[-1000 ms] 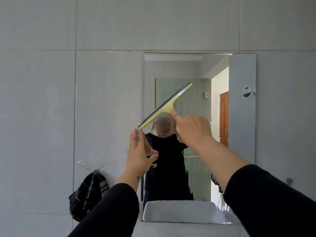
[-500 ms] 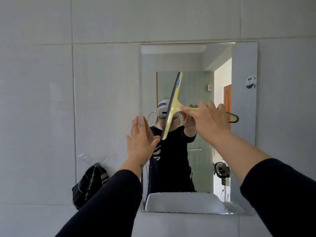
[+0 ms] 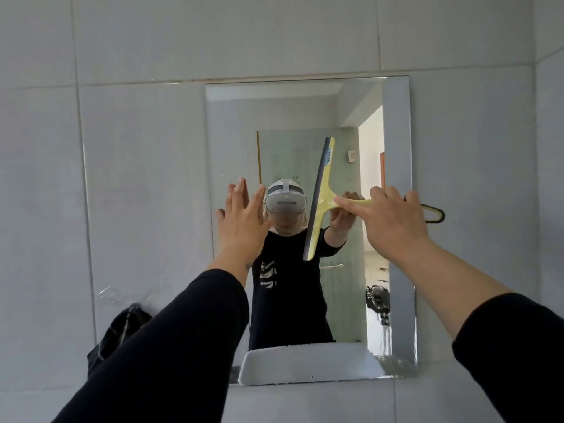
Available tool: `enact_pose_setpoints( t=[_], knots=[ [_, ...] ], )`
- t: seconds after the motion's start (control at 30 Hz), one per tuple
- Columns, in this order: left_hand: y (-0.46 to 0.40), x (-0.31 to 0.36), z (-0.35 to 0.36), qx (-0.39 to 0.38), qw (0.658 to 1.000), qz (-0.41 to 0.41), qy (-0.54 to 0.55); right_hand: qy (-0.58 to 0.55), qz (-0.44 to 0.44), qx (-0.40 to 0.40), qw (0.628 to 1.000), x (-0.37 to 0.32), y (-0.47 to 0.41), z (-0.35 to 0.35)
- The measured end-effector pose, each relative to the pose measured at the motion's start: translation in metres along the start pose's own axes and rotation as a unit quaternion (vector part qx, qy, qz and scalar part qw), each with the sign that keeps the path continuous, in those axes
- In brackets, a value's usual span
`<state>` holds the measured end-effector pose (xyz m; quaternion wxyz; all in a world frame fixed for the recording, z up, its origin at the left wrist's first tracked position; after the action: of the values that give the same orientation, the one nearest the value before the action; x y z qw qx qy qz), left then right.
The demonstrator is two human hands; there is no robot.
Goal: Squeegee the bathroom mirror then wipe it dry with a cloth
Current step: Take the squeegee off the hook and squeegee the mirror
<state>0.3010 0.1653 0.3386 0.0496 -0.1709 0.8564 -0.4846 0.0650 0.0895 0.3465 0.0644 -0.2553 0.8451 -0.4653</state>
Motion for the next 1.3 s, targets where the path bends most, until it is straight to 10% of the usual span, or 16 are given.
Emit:
enact_pose_setpoints(
  t=[0.87,1.3],
  knots=[
    [0.001,0.004,0.003,0.023,0.997,-0.034,0.058,-0.167,0.184,-0.123,0.961,0.068,0.063,0.051],
    [0.001,-0.001,0.008,0.019,0.997,-0.02,0.067,-0.403,0.338,-0.184,0.83,0.015,0.088,0.073]
  ],
)
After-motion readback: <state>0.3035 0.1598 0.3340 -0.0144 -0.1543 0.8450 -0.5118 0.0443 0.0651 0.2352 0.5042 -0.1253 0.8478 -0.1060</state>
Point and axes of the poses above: each hand's wrist, its own y-axis away from the middle knuckle, its own z-axis out of the palm, x = y × z, the point moved 4 cm from there along -y, towards the middle knuckle, and after that the axes turned 6 degrees about z, right-handed, at the moved point
